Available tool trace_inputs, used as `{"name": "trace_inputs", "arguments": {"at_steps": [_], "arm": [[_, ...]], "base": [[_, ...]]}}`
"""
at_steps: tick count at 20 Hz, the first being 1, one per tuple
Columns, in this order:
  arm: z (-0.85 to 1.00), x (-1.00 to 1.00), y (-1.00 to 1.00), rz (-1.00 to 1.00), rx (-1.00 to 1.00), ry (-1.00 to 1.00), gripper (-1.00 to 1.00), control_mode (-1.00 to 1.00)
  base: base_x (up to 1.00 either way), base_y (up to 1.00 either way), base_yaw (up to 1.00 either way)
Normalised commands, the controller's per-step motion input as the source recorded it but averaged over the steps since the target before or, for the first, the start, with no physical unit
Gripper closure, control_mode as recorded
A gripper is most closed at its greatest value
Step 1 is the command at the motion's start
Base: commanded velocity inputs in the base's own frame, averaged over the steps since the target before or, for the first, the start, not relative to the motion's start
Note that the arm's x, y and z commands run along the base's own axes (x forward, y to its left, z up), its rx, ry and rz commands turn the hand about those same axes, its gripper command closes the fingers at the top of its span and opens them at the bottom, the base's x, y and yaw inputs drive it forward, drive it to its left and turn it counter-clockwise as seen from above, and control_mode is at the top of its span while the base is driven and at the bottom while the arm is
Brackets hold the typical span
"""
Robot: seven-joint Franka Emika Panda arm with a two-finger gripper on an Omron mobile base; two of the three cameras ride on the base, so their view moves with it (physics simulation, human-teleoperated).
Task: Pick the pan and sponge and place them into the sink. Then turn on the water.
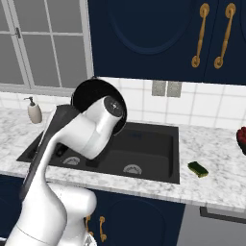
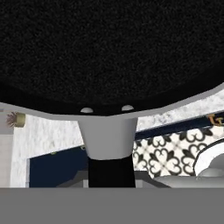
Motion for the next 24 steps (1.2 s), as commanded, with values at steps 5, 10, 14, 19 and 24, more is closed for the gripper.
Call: {"name": "trace_inputs", "arguments": {"at_steps": [5,10,14,19,24], "arm": [[0.02,0.13,-0.99,0.11,0.0,-0.06,1.0,-1.0],[-0.15,0.65,-0.59,0.33,0.0,-0.04,1.0,-1.0],[-0.37,0.8,-0.29,0.44,-0.03,0.0,1.0,-1.0],[-0.53,0.39,-0.26,0.39,-0.12,-0.08,1.0,-1.0],[-0.94,0.36,-0.09,0.23,-0.22,-0.13,1.0,-1.0]], "base": [[0.0,0.0,0.0],[0.0,0.0,0.0],[0.0,0.0,0.0],[0.0,0.0,0.0],[0.0,0.0,0.0]]}}
